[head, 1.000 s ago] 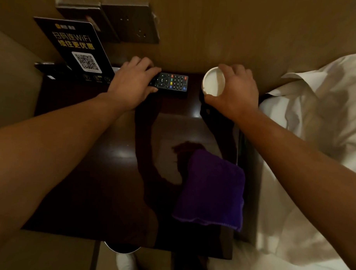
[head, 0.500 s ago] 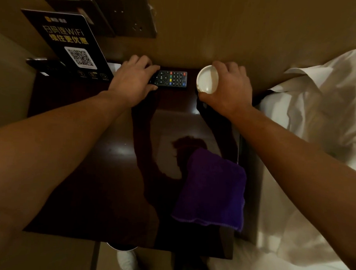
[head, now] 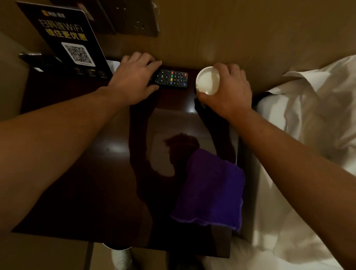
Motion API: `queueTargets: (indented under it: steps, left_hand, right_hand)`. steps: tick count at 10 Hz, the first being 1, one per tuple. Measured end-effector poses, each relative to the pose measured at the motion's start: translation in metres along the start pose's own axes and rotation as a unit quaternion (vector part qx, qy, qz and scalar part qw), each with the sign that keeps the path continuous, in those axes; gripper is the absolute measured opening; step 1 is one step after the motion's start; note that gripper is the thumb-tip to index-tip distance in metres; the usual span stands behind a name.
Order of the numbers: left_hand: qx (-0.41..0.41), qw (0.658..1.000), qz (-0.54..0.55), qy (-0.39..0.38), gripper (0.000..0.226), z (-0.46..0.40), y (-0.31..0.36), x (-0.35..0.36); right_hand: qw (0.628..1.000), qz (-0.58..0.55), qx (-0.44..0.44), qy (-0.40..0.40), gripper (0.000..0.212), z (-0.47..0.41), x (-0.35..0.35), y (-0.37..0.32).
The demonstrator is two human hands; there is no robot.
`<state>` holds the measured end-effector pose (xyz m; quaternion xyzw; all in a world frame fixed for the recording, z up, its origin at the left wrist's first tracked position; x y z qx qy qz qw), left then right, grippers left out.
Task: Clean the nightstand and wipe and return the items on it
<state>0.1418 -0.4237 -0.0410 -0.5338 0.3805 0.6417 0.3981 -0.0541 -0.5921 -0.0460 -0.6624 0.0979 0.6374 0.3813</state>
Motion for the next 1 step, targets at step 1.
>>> queueTargets:
  steps: [1]
  left_hand:
    - [0.002, 1.0, 0.003, 0.01, 0.069, 0.0005, 0.0029, -0.0039]
  right_hand:
    - [1.0, 0.005, 0.012, 0.003, 0.085, 0.0, -0.006, 0.0019]
Point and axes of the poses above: each hand's wrist, its own z-axis away from the middle knuckle, its own x-axis out of the palm, y = z × x, the point moved 3 cm from there along -z, towards the middle knuckle, and after that the axes turned 1 degree about -x, right-handed, at the moved point
